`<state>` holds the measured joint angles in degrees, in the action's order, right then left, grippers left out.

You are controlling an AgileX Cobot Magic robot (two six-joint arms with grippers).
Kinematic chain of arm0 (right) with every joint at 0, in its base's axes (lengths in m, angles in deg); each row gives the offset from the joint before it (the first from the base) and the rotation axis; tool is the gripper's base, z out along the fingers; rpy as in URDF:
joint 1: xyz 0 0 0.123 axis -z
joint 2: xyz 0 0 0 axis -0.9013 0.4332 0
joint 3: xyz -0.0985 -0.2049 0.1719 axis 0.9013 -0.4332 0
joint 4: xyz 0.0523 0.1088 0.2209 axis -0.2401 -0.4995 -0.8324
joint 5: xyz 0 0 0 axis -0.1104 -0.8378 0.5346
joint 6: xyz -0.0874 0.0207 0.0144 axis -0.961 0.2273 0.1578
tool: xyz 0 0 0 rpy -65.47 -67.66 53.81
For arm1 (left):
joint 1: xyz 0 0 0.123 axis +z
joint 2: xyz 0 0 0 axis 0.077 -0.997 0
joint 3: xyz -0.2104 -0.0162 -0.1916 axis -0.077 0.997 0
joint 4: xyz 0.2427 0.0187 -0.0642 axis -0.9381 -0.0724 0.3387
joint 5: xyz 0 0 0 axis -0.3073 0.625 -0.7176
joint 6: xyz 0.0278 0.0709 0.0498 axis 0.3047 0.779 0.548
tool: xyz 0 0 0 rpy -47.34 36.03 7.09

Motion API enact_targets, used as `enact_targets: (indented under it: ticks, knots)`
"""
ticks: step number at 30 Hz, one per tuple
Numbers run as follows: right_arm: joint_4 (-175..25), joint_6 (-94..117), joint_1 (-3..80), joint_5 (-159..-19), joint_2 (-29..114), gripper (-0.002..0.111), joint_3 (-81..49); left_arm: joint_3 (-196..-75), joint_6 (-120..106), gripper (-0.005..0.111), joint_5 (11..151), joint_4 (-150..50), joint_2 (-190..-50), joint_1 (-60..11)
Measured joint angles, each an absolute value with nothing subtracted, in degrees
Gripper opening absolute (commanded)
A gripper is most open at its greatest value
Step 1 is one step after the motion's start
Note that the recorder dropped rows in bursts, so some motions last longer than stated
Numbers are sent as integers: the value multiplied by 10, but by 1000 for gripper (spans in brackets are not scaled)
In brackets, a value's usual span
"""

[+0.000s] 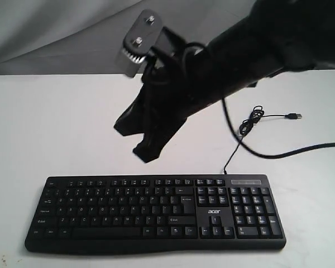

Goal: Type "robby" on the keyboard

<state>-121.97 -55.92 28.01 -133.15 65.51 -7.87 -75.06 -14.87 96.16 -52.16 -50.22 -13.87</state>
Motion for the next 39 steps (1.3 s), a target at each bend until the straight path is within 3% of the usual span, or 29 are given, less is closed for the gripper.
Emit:
enact_targets:
  ticks: [11, 39]
  knots:
    - [-1201, -587, 193, -1158, 762, 0, -79, -751, -149, 0, 962, -522, -502, -139]
    - [-1341, -689, 164, -1122, 848, 0, -49, -751, -149, 0, 962, -522, -502, -139]
